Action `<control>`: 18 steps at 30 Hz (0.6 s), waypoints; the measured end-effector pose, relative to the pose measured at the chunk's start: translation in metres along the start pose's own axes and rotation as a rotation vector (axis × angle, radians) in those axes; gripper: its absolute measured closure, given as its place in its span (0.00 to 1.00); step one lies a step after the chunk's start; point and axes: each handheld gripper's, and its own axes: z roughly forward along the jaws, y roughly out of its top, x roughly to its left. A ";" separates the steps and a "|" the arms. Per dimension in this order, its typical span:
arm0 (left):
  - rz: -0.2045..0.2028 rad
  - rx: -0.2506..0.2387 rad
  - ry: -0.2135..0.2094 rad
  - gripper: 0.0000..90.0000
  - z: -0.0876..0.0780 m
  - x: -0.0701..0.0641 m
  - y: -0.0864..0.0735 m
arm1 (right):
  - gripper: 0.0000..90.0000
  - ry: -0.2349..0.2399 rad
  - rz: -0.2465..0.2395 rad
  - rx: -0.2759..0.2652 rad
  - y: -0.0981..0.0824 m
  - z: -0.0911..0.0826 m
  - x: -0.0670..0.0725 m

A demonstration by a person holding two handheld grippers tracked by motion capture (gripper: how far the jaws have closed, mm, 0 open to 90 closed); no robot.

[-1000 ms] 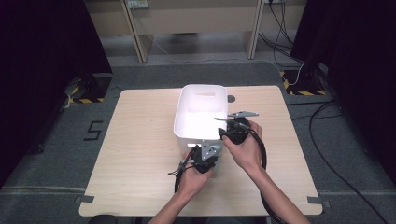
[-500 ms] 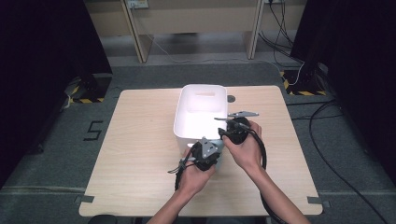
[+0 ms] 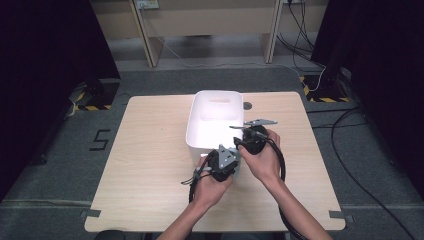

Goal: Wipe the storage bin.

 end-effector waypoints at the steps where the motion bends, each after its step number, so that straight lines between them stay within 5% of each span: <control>1: 0.000 -0.003 -0.001 0.90 0.000 -0.001 0.000 | 0.70 0.000 -0.002 0.000 0.000 0.000 0.000; 18: 0.020 0.021 -0.005 0.90 0.020 -0.003 -0.014 | 0.70 0.006 0.004 0.003 0.000 0.000 -0.001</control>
